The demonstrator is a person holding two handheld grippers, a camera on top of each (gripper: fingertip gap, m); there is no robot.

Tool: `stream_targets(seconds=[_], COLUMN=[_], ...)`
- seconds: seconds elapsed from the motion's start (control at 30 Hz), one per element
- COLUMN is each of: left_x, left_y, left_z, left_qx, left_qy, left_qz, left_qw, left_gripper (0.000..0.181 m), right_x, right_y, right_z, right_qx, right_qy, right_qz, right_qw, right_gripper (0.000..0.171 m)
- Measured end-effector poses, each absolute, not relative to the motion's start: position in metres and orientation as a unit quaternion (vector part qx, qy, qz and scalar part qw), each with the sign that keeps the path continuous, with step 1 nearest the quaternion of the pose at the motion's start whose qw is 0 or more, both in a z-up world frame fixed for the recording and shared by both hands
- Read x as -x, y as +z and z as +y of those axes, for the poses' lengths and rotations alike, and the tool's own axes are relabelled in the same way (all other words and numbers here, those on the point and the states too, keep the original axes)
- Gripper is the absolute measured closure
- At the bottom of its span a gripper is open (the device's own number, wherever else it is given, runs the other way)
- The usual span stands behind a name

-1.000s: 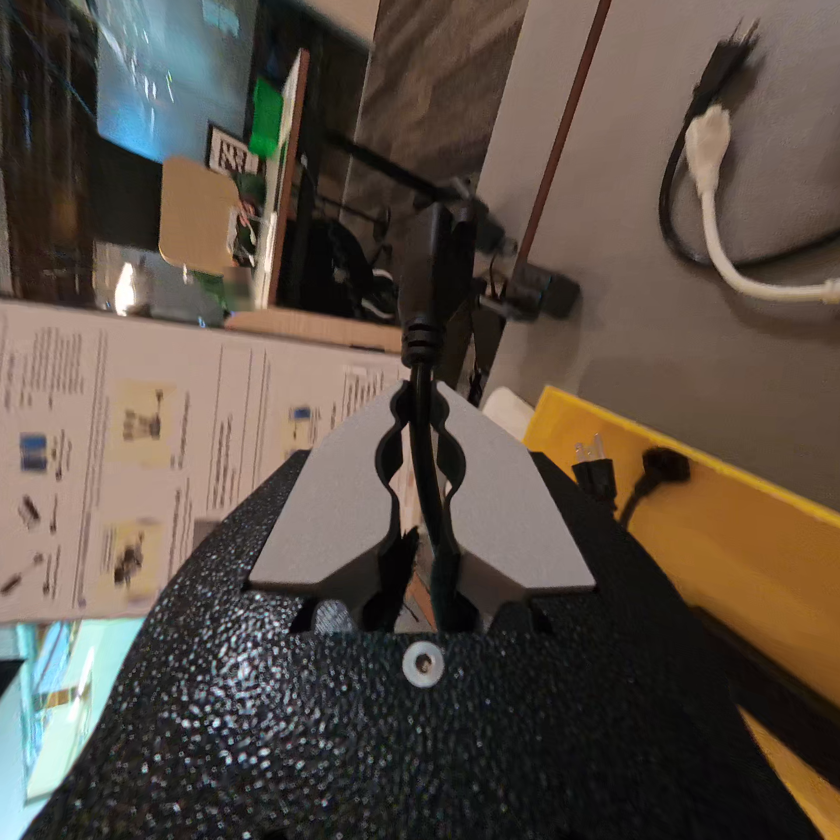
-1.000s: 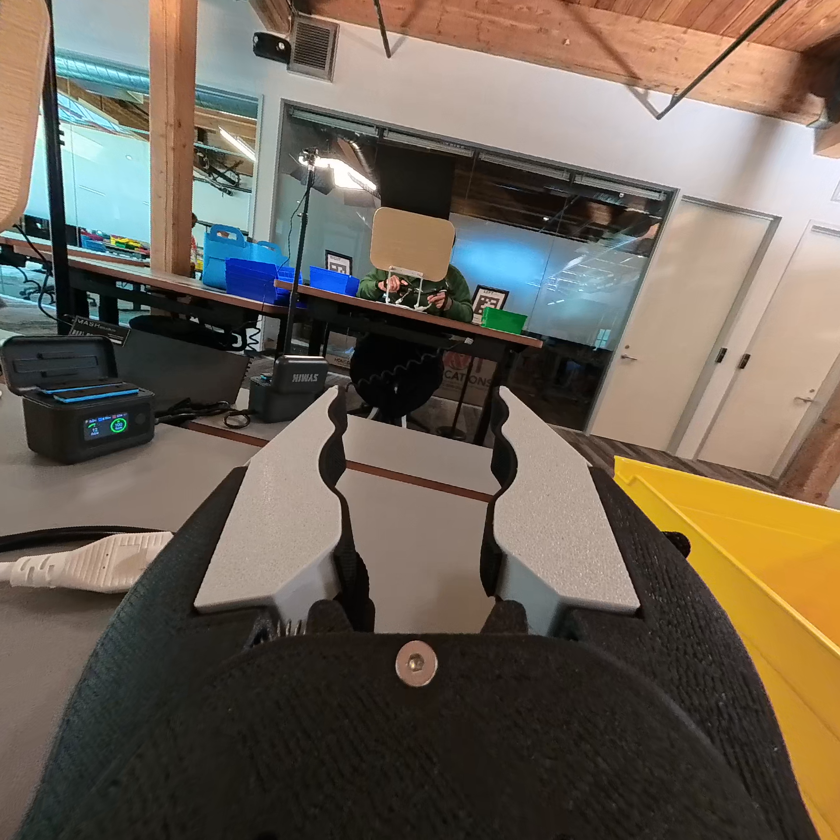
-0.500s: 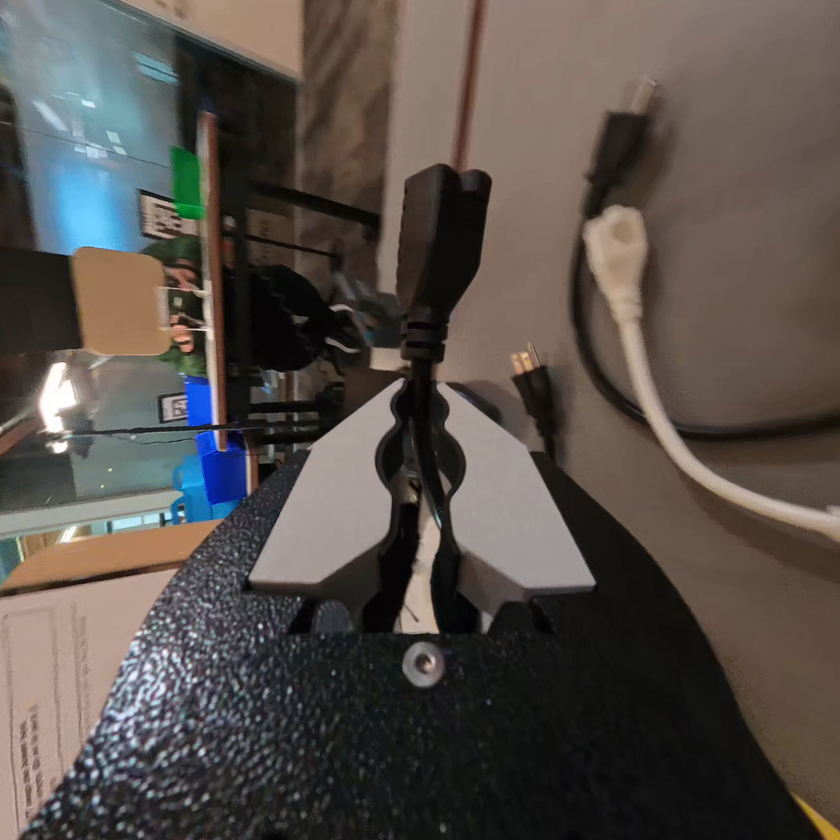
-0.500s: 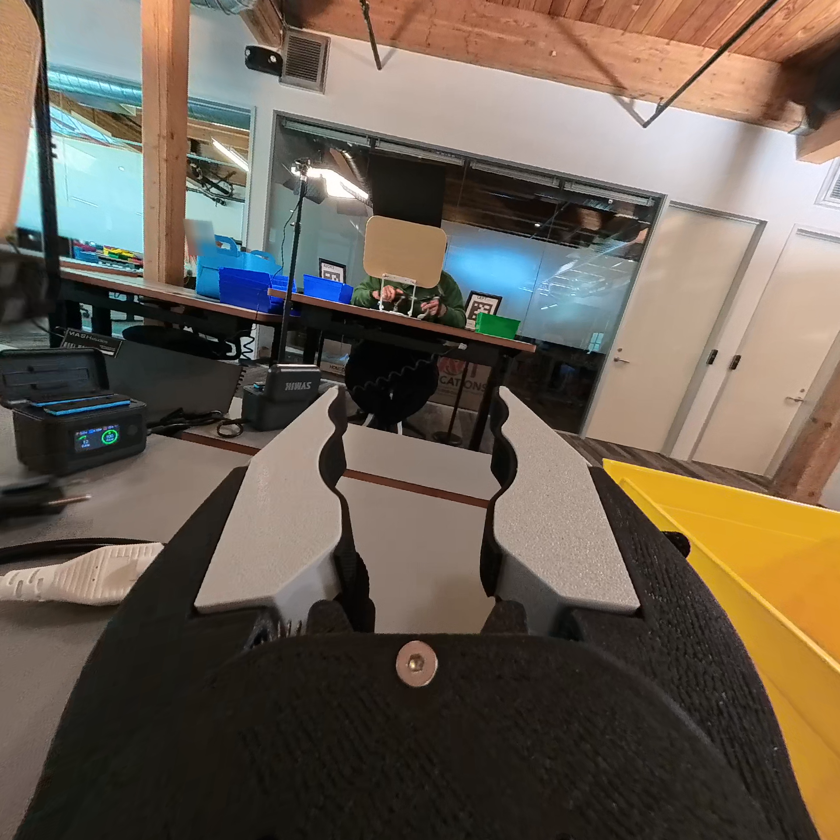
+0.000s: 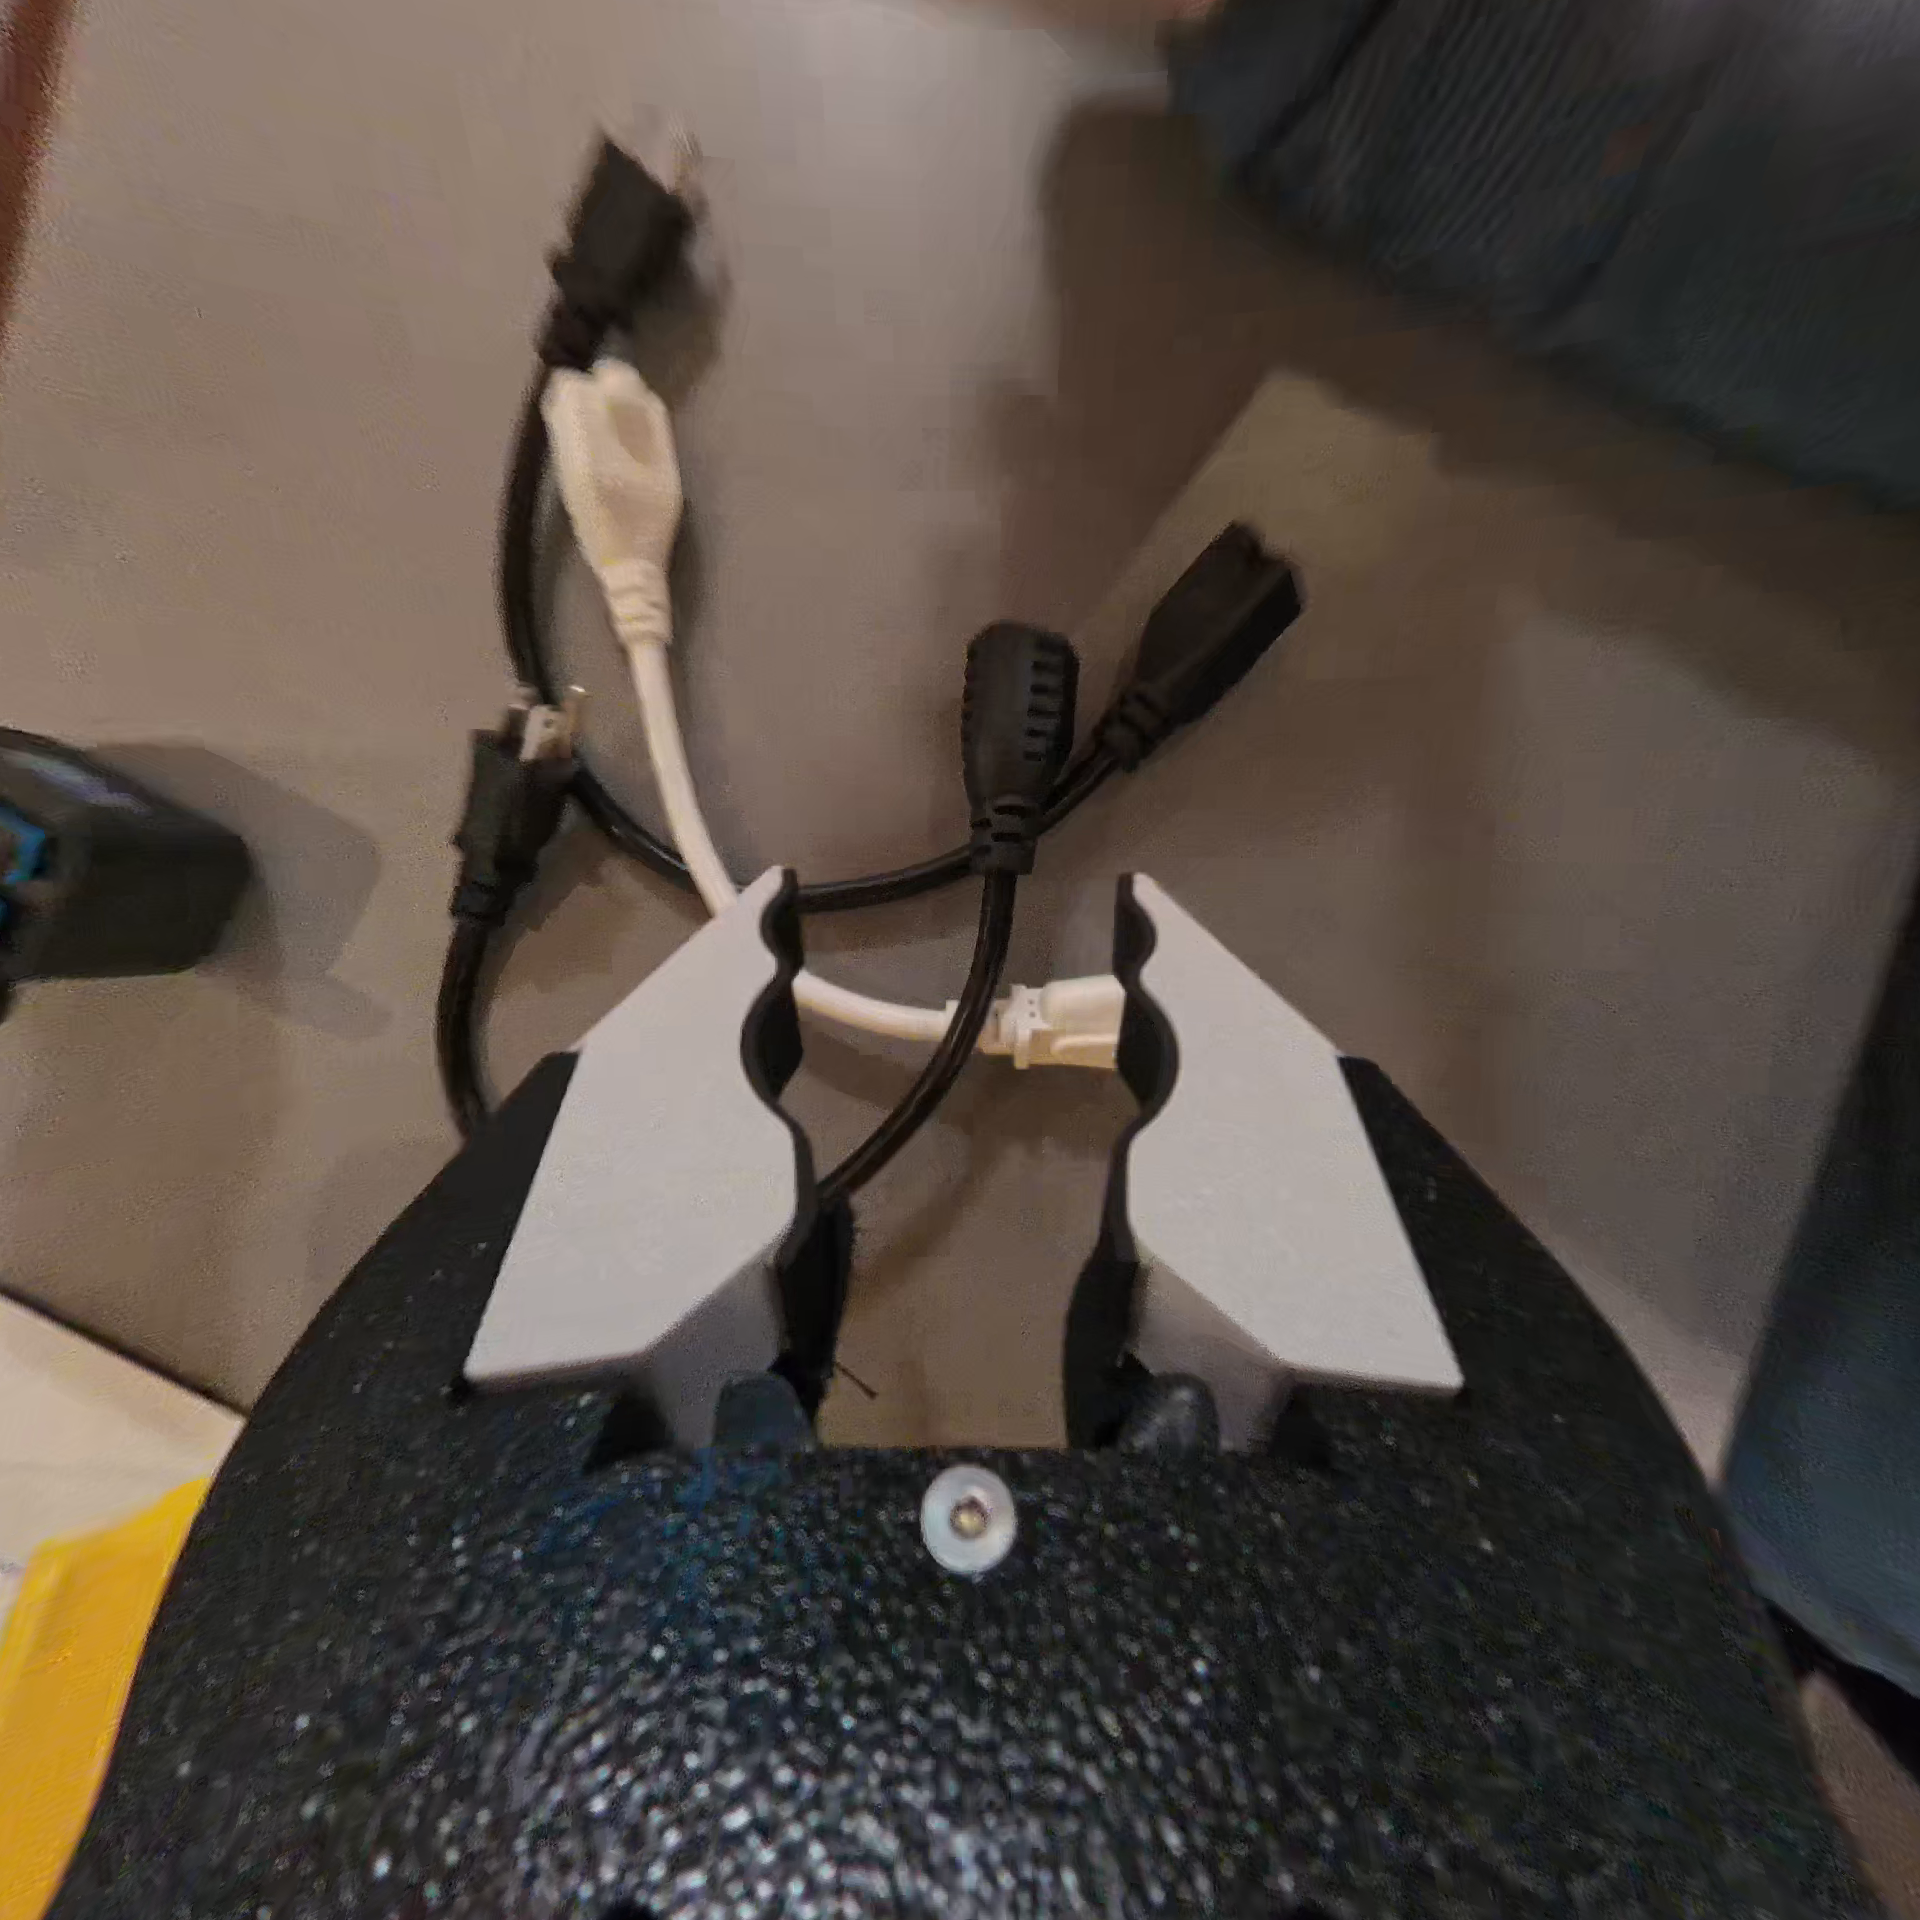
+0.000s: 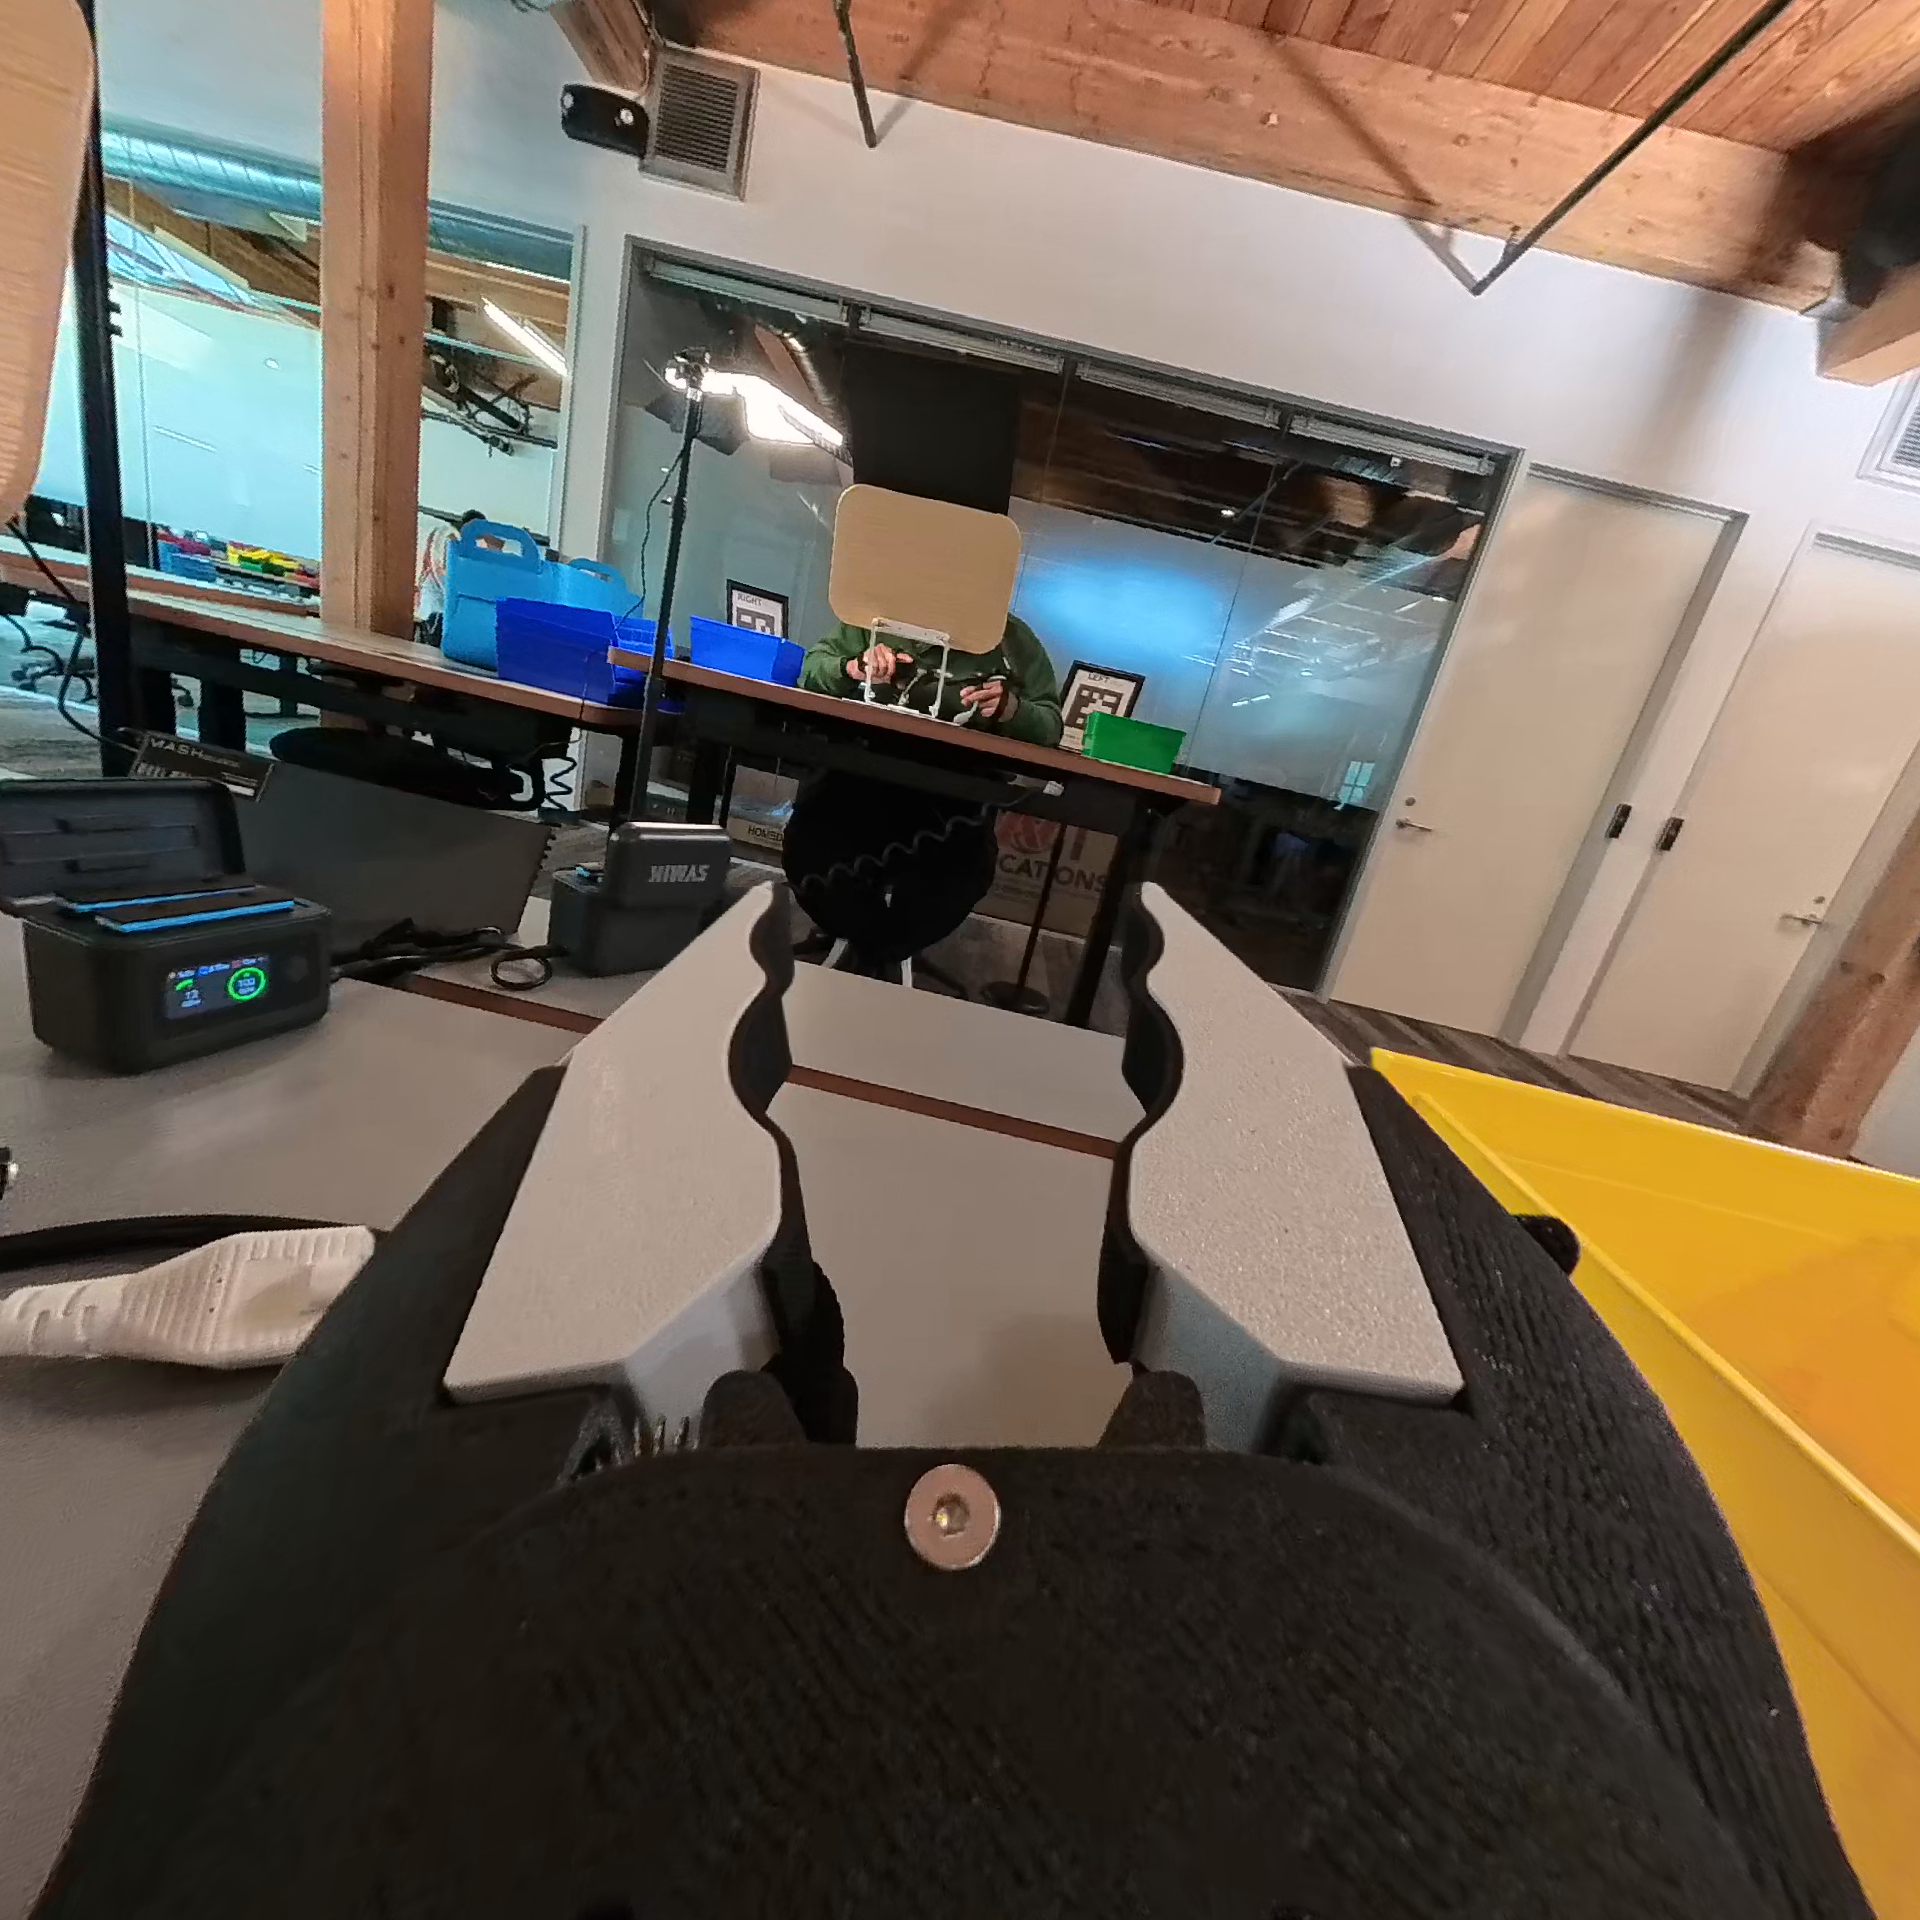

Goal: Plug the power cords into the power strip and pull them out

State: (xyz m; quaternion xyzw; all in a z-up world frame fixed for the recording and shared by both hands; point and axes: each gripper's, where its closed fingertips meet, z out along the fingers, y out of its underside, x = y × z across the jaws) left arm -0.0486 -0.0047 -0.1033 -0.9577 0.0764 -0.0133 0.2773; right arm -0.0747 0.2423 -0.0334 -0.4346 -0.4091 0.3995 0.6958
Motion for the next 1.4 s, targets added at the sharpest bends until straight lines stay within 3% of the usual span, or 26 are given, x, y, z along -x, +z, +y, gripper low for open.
stream_targets(seconds=[0.03, 0.13, 0.2, 0.37, 0.5, 0.67, 0.87, 1.07, 1.23, 1.4], left_x=[0.055, 0.110, 0.152, 0.193, 0.177, 0.149, 0.142, 0.133, 0.136, 0.158], left_y=[-0.081, -0.025, -0.018, -0.070, -0.128, -0.167, -0.185, -0.186, -0.183, -0.130], left_z=[-0.012, -0.055, -0.102, -0.196, -0.246, -0.288, -0.302, -0.319, -0.324, -0.315], left_qx=[0.949, 0.934, 0.945, 0.956, 0.942, 0.925, 0.916, 0.918, 0.923, 0.918], left_qy=[-0.016, 0.047, 0.082, 0.037, -0.020, -0.021, -0.016, 0.009, 0.031, 0.097], left_qz=[0.067, 0.007, -0.067, -0.221, -0.325, -0.378, -0.399, -0.395, -0.384, -0.371], left_qw=[0.308, 0.354, 0.310, 0.190, 0.082, 0.020, 0.046, -0.004, -0.005, 0.097], left_gripper=[0.125, 0.134, 0.132, 0.123, 0.112, 0.102, 0.114, 0.132, 0.135, 0.140], right_x=[0.073, 0.071, 0.072, 0.075, 0.074, 0.073, 0.076, 0.075, 0.075, 0.074], right_y=[-0.033, -0.033, -0.034, -0.036, -0.037, -0.037, -0.038, -0.038, -0.038, -0.038], right_z=[0.244, 0.250, 0.249, 0.244, 0.245, 0.246, 0.243, 0.244, 0.244, 0.245], right_qx=[0.438, 0.449, 0.449, 0.444, 0.446, 0.448, 0.443, 0.446, 0.446, 0.447], right_qy=[0.399, 0.395, 0.394, 0.390, 0.390, 0.390, 0.388, 0.389, 0.391, 0.391], right_qz=[-0.404, -0.391, -0.394, -0.406, -0.406, -0.405, -0.413, -0.411, -0.410, -0.407], right_qw=[0.697, 0.699, 0.698, 0.698, 0.696, 0.695, 0.694, 0.694, 0.693, 0.694], right_gripper=[0.108, 0.106, 0.106, 0.106, 0.106, 0.106, 0.106, 0.106, 0.106, 0.106])
